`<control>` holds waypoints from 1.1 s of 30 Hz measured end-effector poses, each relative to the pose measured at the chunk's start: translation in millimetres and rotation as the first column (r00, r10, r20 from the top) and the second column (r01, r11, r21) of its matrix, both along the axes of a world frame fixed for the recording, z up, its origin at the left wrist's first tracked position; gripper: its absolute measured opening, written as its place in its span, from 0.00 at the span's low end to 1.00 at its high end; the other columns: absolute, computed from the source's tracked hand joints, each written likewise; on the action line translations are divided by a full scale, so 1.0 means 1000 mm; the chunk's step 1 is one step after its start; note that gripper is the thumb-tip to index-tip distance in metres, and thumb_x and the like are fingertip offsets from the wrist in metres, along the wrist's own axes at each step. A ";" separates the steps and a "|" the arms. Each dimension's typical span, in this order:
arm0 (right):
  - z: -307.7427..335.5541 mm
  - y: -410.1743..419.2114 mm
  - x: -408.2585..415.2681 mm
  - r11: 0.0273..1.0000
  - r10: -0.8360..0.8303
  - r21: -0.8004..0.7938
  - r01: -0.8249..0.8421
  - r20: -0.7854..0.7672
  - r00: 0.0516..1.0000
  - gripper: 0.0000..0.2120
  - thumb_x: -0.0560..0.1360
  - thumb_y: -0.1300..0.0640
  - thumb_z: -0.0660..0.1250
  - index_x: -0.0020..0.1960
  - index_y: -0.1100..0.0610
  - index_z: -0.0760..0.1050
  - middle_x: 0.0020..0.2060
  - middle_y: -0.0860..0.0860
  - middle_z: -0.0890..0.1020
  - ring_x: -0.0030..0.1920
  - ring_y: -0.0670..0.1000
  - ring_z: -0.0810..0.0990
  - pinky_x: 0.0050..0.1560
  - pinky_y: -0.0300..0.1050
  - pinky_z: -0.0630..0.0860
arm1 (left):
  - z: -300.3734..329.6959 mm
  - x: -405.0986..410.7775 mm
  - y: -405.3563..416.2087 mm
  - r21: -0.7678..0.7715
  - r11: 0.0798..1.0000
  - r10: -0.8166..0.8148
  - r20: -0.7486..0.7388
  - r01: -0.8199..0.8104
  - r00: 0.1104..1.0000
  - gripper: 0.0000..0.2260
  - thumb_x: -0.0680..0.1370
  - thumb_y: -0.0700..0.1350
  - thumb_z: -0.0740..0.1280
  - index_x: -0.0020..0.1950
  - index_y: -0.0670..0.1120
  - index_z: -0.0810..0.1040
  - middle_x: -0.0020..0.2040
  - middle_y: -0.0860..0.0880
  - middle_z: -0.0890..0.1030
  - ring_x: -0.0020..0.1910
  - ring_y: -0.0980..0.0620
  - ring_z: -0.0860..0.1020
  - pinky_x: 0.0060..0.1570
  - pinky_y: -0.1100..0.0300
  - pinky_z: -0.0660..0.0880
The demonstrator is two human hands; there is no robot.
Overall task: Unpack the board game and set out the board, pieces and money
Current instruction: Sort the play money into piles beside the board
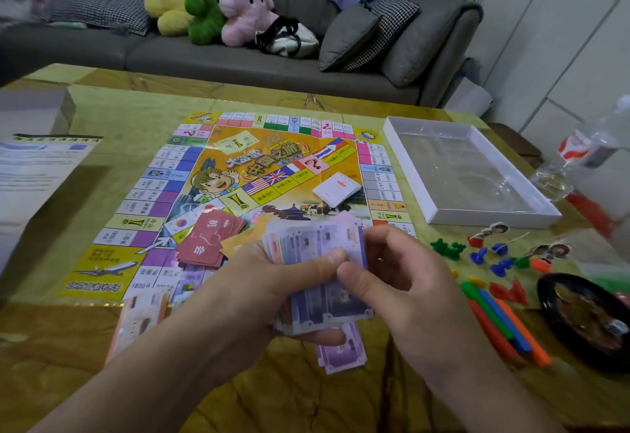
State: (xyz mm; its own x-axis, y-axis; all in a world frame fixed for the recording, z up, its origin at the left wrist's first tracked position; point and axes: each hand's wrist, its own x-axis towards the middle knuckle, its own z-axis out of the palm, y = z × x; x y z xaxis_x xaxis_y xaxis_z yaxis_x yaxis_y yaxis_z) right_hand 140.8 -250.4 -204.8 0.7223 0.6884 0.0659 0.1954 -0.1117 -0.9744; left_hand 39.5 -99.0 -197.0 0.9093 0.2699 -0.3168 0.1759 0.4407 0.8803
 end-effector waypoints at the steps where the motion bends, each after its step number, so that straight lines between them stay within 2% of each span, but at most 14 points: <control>1: 0.000 0.001 0.001 1.000 -0.014 0.014 0.014 -0.007 1.000 0.08 0.75 0.54 0.77 0.54 0.51 0.83 0.49 0.51 0.88 0.51 0.53 0.87 0.52 0.60 0.85 | -0.001 -0.001 -0.001 -0.007 1.000 0.001 0.005 -0.001 1.000 0.11 0.74 0.46 0.75 0.54 0.47 0.87 0.51 0.39 0.87 0.47 0.38 0.87 0.33 0.50 0.85; 4: 0.001 -0.001 0.006 0.999 -0.044 0.024 0.045 -0.039 0.998 0.07 0.76 0.60 0.77 0.52 0.54 0.83 0.47 0.53 0.88 0.48 0.53 0.88 0.48 0.59 0.86 | 0.002 0.000 -0.001 -0.048 0.999 -0.003 0.029 0.004 1.000 0.09 0.75 0.46 0.72 0.53 0.45 0.87 0.52 0.38 0.87 0.48 0.38 0.87 0.36 0.47 0.86; 7: 0.003 -0.004 0.012 0.998 -0.066 0.016 0.068 -0.090 0.994 0.06 0.76 0.61 0.76 0.52 0.56 0.84 0.46 0.52 0.89 0.46 0.51 0.89 0.46 0.52 0.86 | 0.006 0.001 -0.001 -0.101 0.995 0.002 0.053 0.004 0.999 0.09 0.78 0.39 0.69 0.57 0.39 0.84 0.53 0.36 0.86 0.49 0.35 0.87 0.41 0.42 0.85; 9: 0.003 -0.006 0.013 0.998 -0.064 -0.004 0.064 -0.110 0.992 0.05 0.77 0.60 0.75 0.53 0.55 0.84 0.47 0.51 0.89 0.47 0.51 0.89 0.46 0.51 0.86 | 0.005 0.002 -0.002 -0.059 0.998 0.025 0.065 -0.021 0.998 0.10 0.77 0.35 0.69 0.58 0.39 0.84 0.53 0.36 0.87 0.49 0.34 0.87 0.40 0.42 0.85; 12: 0.004 -0.007 0.012 0.998 -0.063 0.003 0.064 -0.153 0.986 0.08 0.78 0.61 0.73 0.55 0.51 0.85 0.48 0.49 0.89 0.48 0.51 0.89 0.39 0.43 0.84 | 0.000 0.003 -0.003 0.033 0.996 0.076 0.069 -0.078 0.995 0.08 0.75 0.37 0.73 0.53 0.44 0.87 0.52 0.38 0.87 0.47 0.34 0.87 0.36 0.45 0.85; 13: 0.004 -0.008 0.012 0.997 -0.070 0.005 0.072 -0.163 0.984 0.08 0.78 0.61 0.73 0.55 0.51 0.85 0.48 0.49 0.89 0.49 0.52 0.89 0.39 0.44 0.84 | -0.001 0.003 -0.003 0.050 0.995 0.086 0.070 -0.090 0.994 0.09 0.75 0.37 0.74 0.53 0.45 0.87 0.52 0.38 0.87 0.47 0.35 0.87 0.36 0.45 0.85; 17: 0.005 -0.007 0.013 0.992 -0.128 0.000 0.130 -0.177 0.976 0.09 0.78 0.62 0.73 0.54 0.51 0.87 0.48 0.50 0.90 0.49 0.53 0.89 0.52 0.63 0.85 | -0.002 0.003 -0.003 0.024 0.995 0.092 0.069 -0.094 0.993 0.11 0.76 0.40 0.73 0.58 0.43 0.85 0.52 0.38 0.87 0.48 0.35 0.87 0.38 0.43 0.85; 20: 0.005 -0.007 0.013 0.992 -0.125 -0.011 0.126 -0.195 0.973 0.08 0.78 0.60 0.72 0.53 0.51 0.87 0.48 0.52 0.89 0.48 0.55 0.89 0.53 0.71 0.83 | 0.000 0.003 -0.002 -0.010 0.997 0.083 0.082 -0.083 0.993 0.11 0.78 0.38 0.70 0.60 0.41 0.83 0.53 0.37 0.87 0.49 0.34 0.86 0.39 0.42 0.85; 24: 0.007 -0.007 0.012 0.998 -0.069 -0.005 0.070 -0.222 0.973 0.09 0.79 0.60 0.71 0.55 0.50 0.86 0.49 0.51 0.89 0.50 0.54 0.89 0.50 0.58 0.85 | -0.002 0.002 -0.001 0.061 0.994 0.087 0.072 -0.091 0.994 0.12 0.77 0.38 0.72 0.60 0.43 0.83 0.52 0.39 0.87 0.47 0.35 0.87 0.37 0.43 0.85; 27: 0.011 -0.010 0.016 0.993 -0.122 -0.024 0.120 -0.225 0.967 0.09 0.79 0.62 0.71 0.55 0.53 0.86 0.48 0.52 0.90 0.49 0.53 0.89 0.50 0.55 0.85 | -0.001 0.002 0.000 0.098 0.988 0.120 0.042 -0.123 0.992 0.12 0.76 0.39 0.72 0.60 0.43 0.83 0.50 0.39 0.88 0.47 0.36 0.87 0.39 0.40 0.85; 29: 0.013 -0.016 0.024 0.978 -0.191 -0.110 0.178 -0.125 0.974 0.08 0.80 0.61 0.71 0.54 0.51 0.85 0.46 0.48 0.90 0.47 0.49 0.89 0.45 0.48 0.85 | -0.001 0.003 0.003 0.170 0.969 0.177 0.016 -0.177 0.984 0.12 0.75 0.40 0.74 0.58 0.43 0.83 0.47 0.40 0.88 0.45 0.38 0.88 0.40 0.41 0.85; 30: 0.012 -0.021 0.028 0.955 -0.218 -0.203 0.216 0.011 0.976 0.06 0.81 0.59 0.71 0.54 0.49 0.84 0.45 0.45 0.89 0.46 0.45 0.88 0.40 0.41 0.84 | -0.002 0.003 0.004 0.208 0.957 0.206 0.002 -0.202 0.979 0.11 0.75 0.40 0.74 0.57 0.44 0.83 0.46 0.41 0.88 0.43 0.40 0.88 0.39 0.43 0.85; 32: 0.008 -0.026 0.033 0.870 -0.160 -0.410 0.274 0.292 0.943 0.02 0.82 0.56 0.70 0.53 0.50 0.81 0.45 0.43 0.87 0.43 0.40 0.86 0.33 0.32 0.79 | -0.002 0.004 0.007 0.239 0.944 0.240 -0.018 -0.229 0.971 0.11 0.74 0.41 0.75 0.56 0.45 0.83 0.44 0.42 0.88 0.41 0.42 0.88 0.35 0.48 0.84; 33: 0.004 -0.025 0.033 0.811 -0.097 -0.508 0.290 0.372 0.923 0.01 0.82 0.55 0.68 0.52 0.50 0.78 0.45 0.44 0.85 0.41 0.40 0.83 0.32 0.30 0.76 | -0.001 0.005 0.007 0.235 0.944 0.244 -0.025 -0.232 0.969 0.11 0.74 0.41 0.75 0.55 0.45 0.83 0.43 0.42 0.88 0.40 0.42 0.88 0.34 0.49 0.84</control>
State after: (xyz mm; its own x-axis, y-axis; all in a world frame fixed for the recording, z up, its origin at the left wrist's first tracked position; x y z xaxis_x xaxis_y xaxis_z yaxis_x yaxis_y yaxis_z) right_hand 173.3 -275.6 -200.9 0.8497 0.5264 -0.0301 0.3937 -0.6714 -0.6278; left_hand 44.1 -91.7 -198.1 0.7930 0.5475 -0.2672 0.1399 0.2631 0.9546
